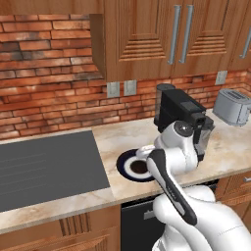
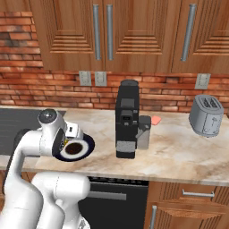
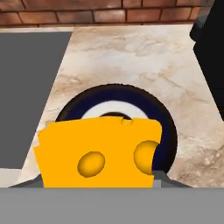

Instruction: Pick the cheese from the counter and place it in the microwave. Then turn on the microwave.

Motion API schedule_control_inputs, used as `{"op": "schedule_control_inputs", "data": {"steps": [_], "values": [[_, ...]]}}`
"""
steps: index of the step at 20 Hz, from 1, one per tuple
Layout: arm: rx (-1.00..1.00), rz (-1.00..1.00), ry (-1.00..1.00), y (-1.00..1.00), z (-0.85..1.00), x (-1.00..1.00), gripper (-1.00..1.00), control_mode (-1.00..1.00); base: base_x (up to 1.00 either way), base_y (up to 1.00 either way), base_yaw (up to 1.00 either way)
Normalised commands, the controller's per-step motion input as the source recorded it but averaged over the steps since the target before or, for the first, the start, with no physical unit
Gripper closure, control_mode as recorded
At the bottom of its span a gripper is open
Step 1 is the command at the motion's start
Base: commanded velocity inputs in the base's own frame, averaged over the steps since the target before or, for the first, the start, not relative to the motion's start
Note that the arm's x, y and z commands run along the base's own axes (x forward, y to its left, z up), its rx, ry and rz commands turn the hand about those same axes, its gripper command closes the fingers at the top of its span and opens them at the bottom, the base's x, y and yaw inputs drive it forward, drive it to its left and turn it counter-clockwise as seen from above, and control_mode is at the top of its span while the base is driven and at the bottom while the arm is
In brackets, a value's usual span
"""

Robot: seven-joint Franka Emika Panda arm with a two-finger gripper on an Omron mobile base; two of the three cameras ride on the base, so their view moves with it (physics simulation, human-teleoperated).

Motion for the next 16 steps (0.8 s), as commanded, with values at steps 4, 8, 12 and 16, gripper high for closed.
{"op": "schedule_control_inputs", "data": {"steps": [4,8,12,16], "values": [[0.01,0.0,0.01,-0.04,0.99,-0.62,1.0,-1.0,0.0,0.0,0.0],[0.0,0.0,0.05,-0.06,0.99,-0.57,1.0,-1.0,0.0,0.0,0.0],[0.0,0.0,0.08,-0.09,0.91,-0.51,1.0,-1.0,0.0,0.0,0.0],[0.0,-0.01,0.13,-0.22,0.48,-0.63,1.0,-1.0,0.0,0.0,0.0]]}}
